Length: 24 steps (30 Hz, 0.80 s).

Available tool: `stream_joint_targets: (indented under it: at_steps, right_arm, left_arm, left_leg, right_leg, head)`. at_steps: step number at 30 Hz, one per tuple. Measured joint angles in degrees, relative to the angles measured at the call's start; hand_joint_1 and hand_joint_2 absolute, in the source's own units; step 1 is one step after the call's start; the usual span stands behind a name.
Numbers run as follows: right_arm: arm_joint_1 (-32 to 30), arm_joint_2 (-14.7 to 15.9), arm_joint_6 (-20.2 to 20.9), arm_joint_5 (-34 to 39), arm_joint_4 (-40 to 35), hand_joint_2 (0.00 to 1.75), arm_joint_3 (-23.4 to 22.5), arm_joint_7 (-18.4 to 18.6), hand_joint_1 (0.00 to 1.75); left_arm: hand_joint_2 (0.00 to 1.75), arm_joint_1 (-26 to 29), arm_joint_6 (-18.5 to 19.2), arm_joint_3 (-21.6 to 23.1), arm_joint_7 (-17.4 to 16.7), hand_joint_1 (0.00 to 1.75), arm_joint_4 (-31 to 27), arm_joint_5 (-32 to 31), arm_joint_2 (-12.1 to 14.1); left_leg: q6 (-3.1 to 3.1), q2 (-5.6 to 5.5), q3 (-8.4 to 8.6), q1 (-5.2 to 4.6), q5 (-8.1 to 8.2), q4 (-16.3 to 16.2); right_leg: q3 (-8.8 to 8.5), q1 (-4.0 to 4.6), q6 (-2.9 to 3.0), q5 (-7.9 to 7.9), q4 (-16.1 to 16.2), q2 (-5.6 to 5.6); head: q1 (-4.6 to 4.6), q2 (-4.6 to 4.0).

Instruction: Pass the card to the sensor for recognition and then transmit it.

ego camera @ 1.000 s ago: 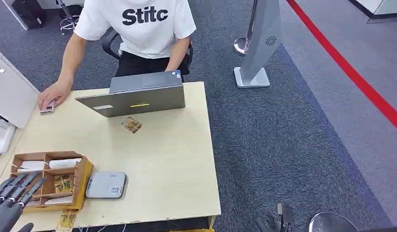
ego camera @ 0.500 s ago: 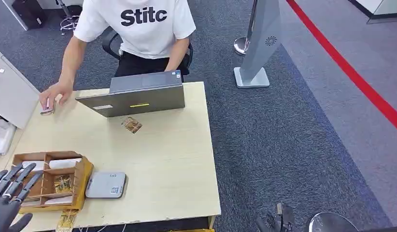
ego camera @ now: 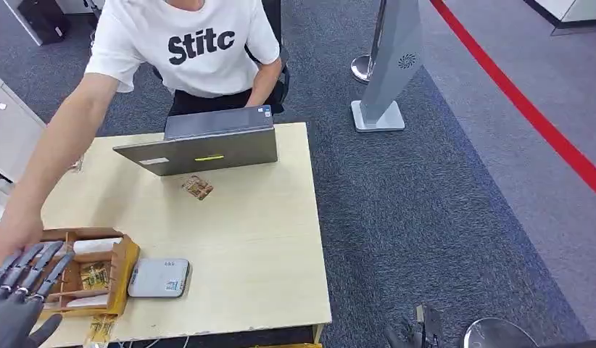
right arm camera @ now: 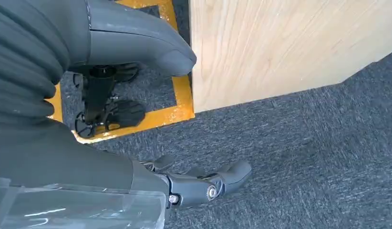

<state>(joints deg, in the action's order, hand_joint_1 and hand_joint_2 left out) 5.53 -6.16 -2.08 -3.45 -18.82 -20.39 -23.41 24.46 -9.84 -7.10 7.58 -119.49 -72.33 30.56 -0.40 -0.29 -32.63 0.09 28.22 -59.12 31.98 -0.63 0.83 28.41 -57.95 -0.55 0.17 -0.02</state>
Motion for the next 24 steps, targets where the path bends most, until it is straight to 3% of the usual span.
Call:
stream_joint_targets:
  at_steps: [12, 24]
  right_arm:
    - [-0.4, -0.5, -0.3, -1.1, 0.7, 1.75, -0.8, -0.4, 0.00]
    - [-0.6, -0.7, -0.4, -1.7, 0.7, 1.75, -1.0, -0.4, 0.00]
  left_arm:
    - [1.75, 0.2, -1.0, 0.3, -1.0, 0.00, 2.5, -0.1, -2.2]
    - [1.75, 0.4, -0.8, 0.3, -0.8, 0.00, 2.7, 0.5, -2.3]
  left_leg:
    - [0.00, 0.00, -0.01, 0.00, 0.00, 0.0]
    - [0.00, 0.00, -0.01, 0.00, 0.00, 0.0]
  right_leg:
    - [0.00, 0.00, 0.00, 0.00, 0.0, 0.00]
    - [-0.01, 0.00, 0.00, 0.00, 0.0, 0.00]
  head:
    - [0.00, 0.00]
    - [0.00, 0.02]
